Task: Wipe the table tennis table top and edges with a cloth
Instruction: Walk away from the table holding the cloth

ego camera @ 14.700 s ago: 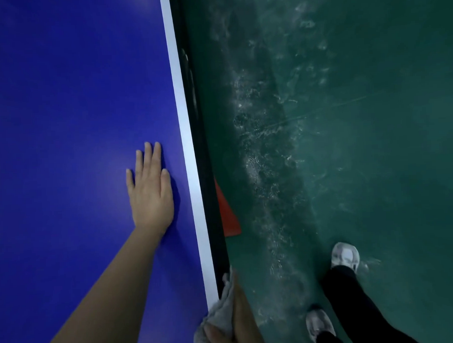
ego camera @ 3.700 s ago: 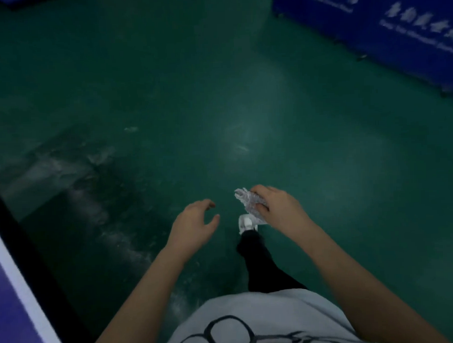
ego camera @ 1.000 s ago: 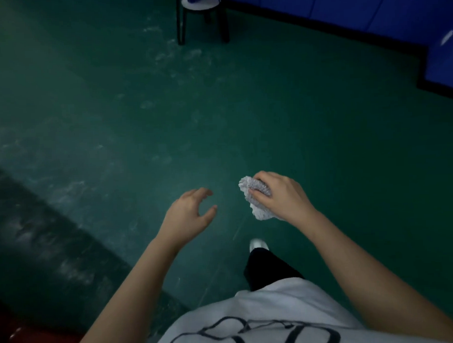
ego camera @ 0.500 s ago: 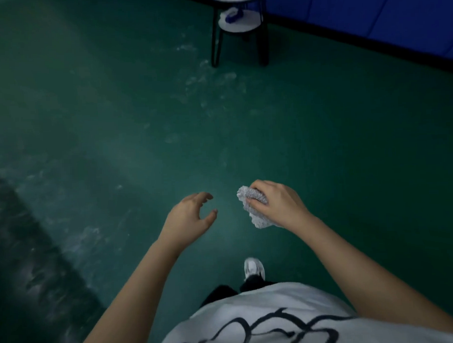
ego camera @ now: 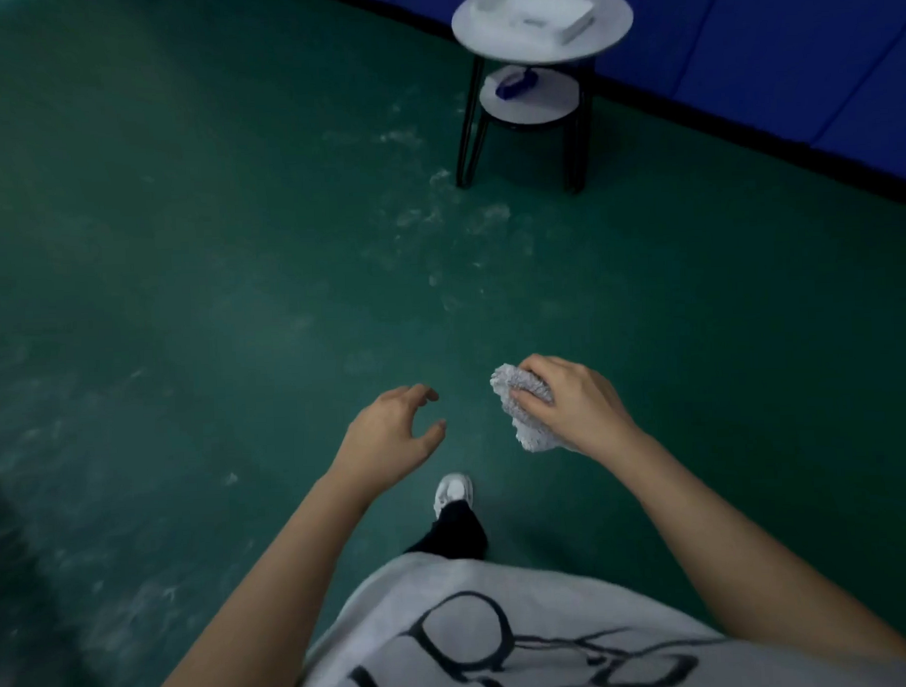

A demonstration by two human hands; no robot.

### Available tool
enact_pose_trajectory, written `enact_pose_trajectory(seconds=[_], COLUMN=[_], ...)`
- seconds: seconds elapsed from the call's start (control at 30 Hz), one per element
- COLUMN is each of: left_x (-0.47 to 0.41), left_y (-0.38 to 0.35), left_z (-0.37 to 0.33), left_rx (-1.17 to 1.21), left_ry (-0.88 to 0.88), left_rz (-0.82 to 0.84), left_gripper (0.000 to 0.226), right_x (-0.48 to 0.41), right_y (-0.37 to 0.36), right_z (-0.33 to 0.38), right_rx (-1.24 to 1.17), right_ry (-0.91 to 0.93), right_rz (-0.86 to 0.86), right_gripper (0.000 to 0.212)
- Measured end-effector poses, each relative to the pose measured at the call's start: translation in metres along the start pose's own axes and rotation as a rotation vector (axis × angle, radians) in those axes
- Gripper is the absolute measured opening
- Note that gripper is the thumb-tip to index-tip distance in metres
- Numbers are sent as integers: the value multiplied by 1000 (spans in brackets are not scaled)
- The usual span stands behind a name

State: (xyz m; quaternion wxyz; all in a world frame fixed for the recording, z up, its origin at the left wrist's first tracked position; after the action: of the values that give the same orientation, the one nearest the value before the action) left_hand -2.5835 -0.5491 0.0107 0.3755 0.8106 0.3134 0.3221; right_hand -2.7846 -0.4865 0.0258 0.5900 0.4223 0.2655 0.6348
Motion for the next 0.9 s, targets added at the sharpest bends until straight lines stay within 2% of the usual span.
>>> enact_pose_trajectory(seconds=[0.27,0.6,0.73,0.9], left_x=[-207,-458,-581,-702], left_y=[129,176,227,288], left_z=[18,36,14,-6], left_rx=[-6,-19,-30,-9], left_ry=[-89,-114,-140,-148], left_rz=[-36,73,47,6], left_gripper=[32,34,35,35], right_x=[-199,-424,-533,-654], right_y=[88,153,218,299], right_z=[-6,-100,-132,-154], right_rx=[-44,-48,-7,8], right_ry=[-55,-133,-108,-42], right_rz=[-96,-93,-79,-125], right_gripper=[20,25,29,23])
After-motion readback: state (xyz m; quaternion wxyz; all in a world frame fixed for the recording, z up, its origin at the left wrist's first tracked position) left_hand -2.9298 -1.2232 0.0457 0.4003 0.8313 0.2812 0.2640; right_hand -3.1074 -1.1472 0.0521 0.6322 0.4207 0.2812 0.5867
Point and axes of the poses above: each hand's wrist, its own x-axis away from the middle knuckle, its own y-axis out of the back of the hand, z = x × y, the point moved 4 cm from there along -x, towards the middle knuckle, and after that the axes turned 9 degrees about z, right-handed, at the moved point
